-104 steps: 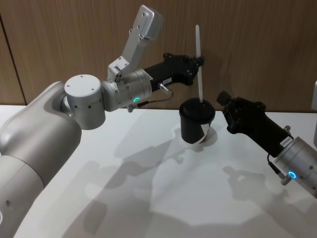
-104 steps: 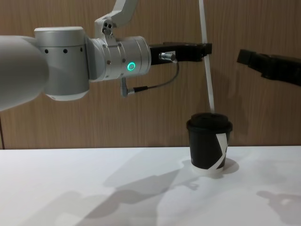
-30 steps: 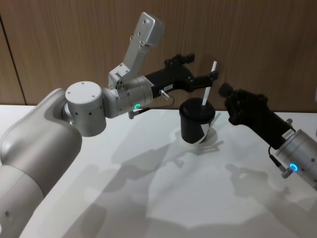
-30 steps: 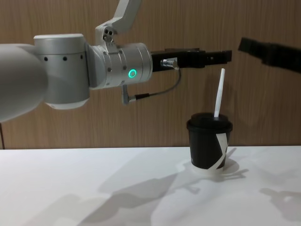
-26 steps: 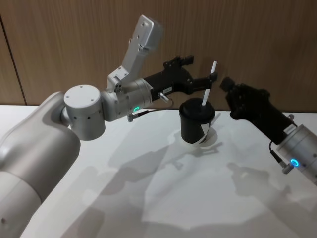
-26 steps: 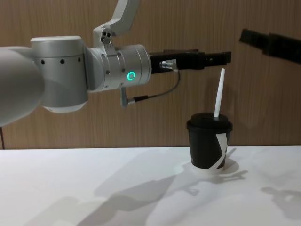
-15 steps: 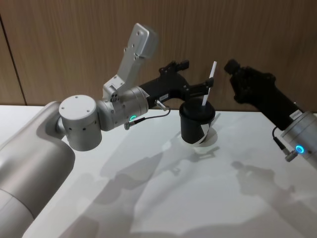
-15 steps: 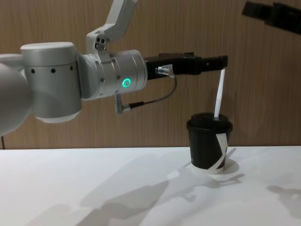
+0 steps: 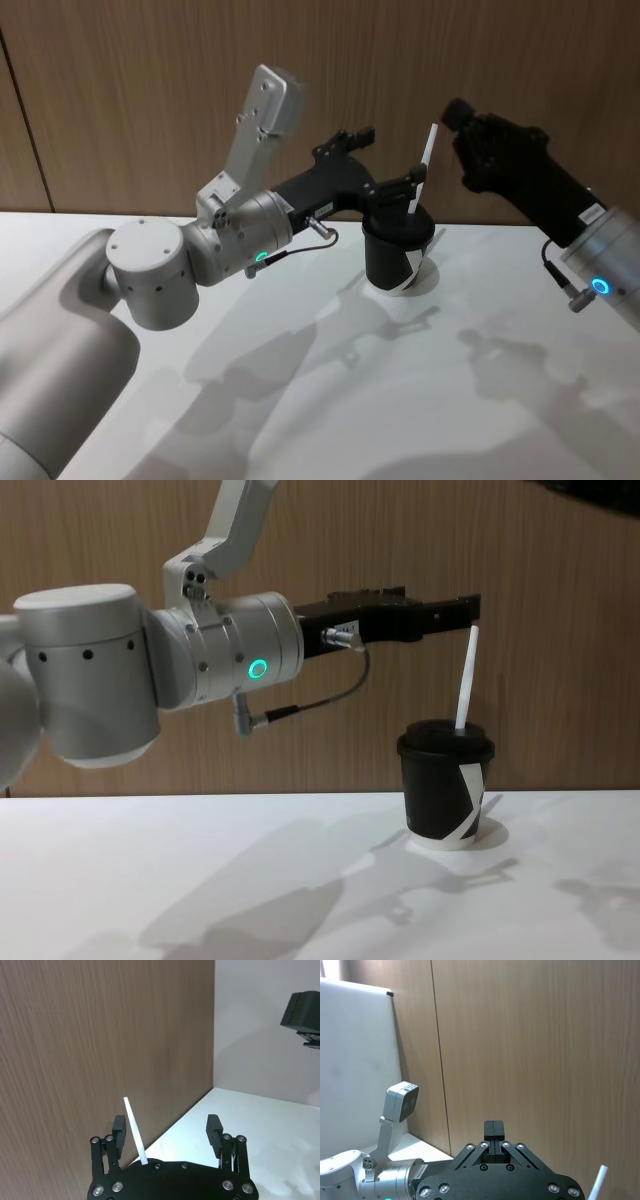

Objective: Pick up the straw with one hand, pass it to the other hand, and insert it into the cup.

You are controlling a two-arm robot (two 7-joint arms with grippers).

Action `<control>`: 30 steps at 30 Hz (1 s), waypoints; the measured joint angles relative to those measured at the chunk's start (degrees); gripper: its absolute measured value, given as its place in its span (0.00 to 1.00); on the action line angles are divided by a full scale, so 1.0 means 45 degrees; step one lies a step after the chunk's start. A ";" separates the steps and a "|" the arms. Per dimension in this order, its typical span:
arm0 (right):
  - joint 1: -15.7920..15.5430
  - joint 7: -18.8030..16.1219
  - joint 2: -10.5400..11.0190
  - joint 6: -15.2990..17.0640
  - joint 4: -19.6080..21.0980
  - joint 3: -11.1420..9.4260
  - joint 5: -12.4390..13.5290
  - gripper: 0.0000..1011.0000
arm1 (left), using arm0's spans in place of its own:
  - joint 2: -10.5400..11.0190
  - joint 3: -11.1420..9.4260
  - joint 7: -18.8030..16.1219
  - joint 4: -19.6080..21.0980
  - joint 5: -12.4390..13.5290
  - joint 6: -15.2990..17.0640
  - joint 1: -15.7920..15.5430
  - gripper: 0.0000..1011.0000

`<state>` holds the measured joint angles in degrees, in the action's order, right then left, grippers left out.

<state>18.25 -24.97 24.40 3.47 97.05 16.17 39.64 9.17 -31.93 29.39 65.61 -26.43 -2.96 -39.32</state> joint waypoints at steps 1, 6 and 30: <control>0.0027 0.0010 0.0000 0.0021 0.0030 0.0053 0.0000 0.00 | 0.0015 0.0013 -0.0019 0.0052 0.0006 -0.0013 0.0055 0.99; 0.0119 0.0059 0.0000 0.0079 0.0089 0.0213 -0.0002 0.00 | 0.0068 0.0090 -0.0070 0.0340 0.0029 -0.0086 0.0258 0.99; 0.0299 0.0151 0.0008 0.0190 0.0198 0.0515 -0.0047 0.00 | 0.0172 0.0231 -0.0166 0.0884 0.0085 -0.0230 0.0692 0.99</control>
<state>19.59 -24.29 24.44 4.33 97.94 18.48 39.43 9.94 -30.89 28.65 69.59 -26.05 -4.00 -36.21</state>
